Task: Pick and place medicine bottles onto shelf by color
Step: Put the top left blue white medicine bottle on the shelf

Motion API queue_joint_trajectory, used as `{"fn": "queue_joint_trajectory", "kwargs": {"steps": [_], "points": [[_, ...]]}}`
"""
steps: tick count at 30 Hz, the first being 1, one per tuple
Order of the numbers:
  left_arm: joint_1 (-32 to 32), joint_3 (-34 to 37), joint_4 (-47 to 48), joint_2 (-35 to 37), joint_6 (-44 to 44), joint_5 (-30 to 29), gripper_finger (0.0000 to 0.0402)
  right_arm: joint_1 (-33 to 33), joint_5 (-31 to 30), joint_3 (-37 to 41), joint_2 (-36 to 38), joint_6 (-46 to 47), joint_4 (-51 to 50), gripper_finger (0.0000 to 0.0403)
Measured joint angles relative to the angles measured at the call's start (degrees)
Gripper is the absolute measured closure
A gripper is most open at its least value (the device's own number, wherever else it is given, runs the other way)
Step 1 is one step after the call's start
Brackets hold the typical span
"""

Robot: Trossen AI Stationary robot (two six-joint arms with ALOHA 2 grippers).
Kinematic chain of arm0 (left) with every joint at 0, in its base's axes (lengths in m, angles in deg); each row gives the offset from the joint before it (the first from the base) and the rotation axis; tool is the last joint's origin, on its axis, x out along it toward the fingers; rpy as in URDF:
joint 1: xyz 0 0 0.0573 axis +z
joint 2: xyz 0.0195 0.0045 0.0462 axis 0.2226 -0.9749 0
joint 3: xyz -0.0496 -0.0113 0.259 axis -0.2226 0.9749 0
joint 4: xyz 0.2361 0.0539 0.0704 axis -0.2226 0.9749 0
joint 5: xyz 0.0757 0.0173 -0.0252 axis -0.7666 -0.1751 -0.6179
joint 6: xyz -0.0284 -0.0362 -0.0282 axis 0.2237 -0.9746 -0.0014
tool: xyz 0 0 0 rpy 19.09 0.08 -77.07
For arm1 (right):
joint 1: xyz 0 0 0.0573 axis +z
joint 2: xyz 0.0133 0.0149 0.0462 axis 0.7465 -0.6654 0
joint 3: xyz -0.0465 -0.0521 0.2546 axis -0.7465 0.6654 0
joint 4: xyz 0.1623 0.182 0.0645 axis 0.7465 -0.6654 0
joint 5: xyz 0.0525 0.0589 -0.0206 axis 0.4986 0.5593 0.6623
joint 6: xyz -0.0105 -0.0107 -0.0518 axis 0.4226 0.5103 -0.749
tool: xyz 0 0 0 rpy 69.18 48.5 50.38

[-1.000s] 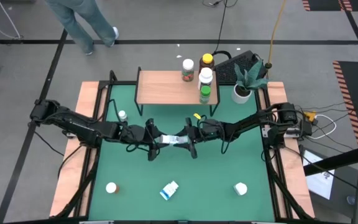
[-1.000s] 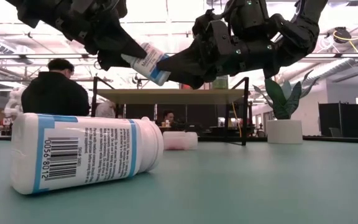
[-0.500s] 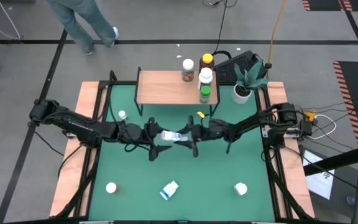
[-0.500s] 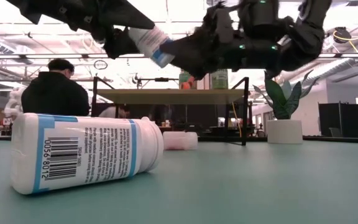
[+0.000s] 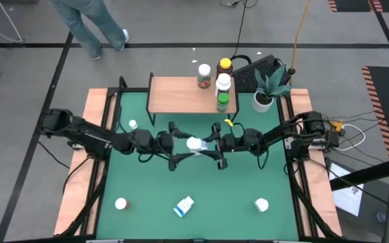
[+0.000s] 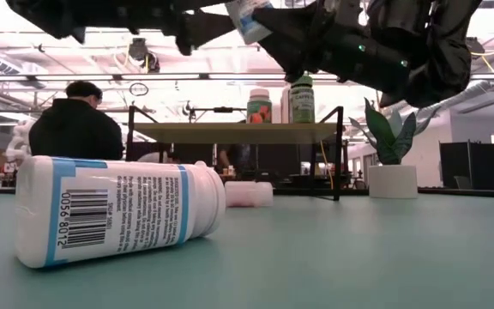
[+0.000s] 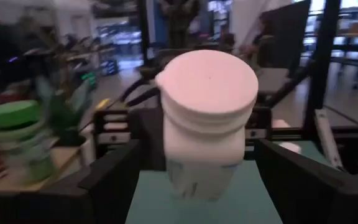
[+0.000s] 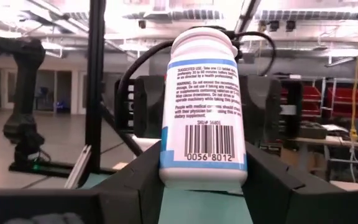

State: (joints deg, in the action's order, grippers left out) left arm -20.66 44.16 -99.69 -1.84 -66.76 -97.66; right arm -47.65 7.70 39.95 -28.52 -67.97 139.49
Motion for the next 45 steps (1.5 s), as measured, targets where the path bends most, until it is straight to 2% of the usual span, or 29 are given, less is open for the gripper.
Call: {"fn": "queue_joint_trajectory", "kwargs": {"steps": [4, 8, 11, 16, 19, 24, 27, 31, 34, 37, 40, 43, 45], "points": [[1.05, 0.00, -4.74, -4.21, 2.05, 2.14, 0.0091, 0.25, 0.13, -0.04, 0.50, -1.08, 0.05, 0.0234], [2.32, 0.00, -7.68, -5.23, 2.96, 2.37, 0.0105, 0.19, -0.21, -0.06, 0.41, -1.26, -0.01, 0.0233], [2.82, 0.00, -8.33, -5.23, 3.90, 2.98, 0.0140, 0.16, -0.33, -0.07, 0.48, -1.29, 0.03, 0.0233], [2.67, 0.00, -8.53, -5.25, 4.75, 3.50, 0.0222, 0.14, -0.39, -0.07, 0.48, -1.21, 0.06, 0.0232], [2.72, 0.00, -8.54, -5.23, 4.27, 3.44, 0.0253, -0.14, -0.39, -0.06, 0.48, -0.99, 0.04, 0.0232], [2.77, 0.14, -7.41, -5.12, 3.87, 2.34, 0.0248, -1.39, 0.14, 0.04, 1.15, -0.47, -3.98, 0.0220], [3.39, 0.17, -2.48, -4.36, 5.23, 0.30, 0.0234, -3.21, -0.09, -0.03, 5.47, 1.42, -16.62, 0.0207], [5.71, 0.08, 8.87, -2.24, 8.27, -5.69, 0.0240, -7.13, -4.68, -1.35, 14.93, 4.39, -46.40, 0.0193], [8.42, 0.06, 14.62, -1.50, 8.50, -7.81, 0.0250, -9.51, -4.89, -3.70, 21.02, 3.75, -62.12, 0.0187], [11.18, 0.04, 16.83, -1.30, 7.36, -4.28, 0.0251, -10.35, -4.53, -6.99, 25.53, 2.26, -71.20, 0.0185], [13.38, -0.65, 17.32, -1.28, 7.36, 3.12, 0.0243, -9.66, -4.62, -12.81, 27.84, -1.44, -78.79, 0.0185], [15.21, -1.41, 18.70, -1.29, 9.06, 10.18, 0.0239, -7.75, -5.07, -20.94, 28.02, -6.41, -87.61, 0.0180], [15.84, -1.96, 18.61, -1.30, 8.93, 12.27, 0.0238, -6.29, -8.34, -26.84, 26.45, -9.58, -94.08, 0.0172]]}}
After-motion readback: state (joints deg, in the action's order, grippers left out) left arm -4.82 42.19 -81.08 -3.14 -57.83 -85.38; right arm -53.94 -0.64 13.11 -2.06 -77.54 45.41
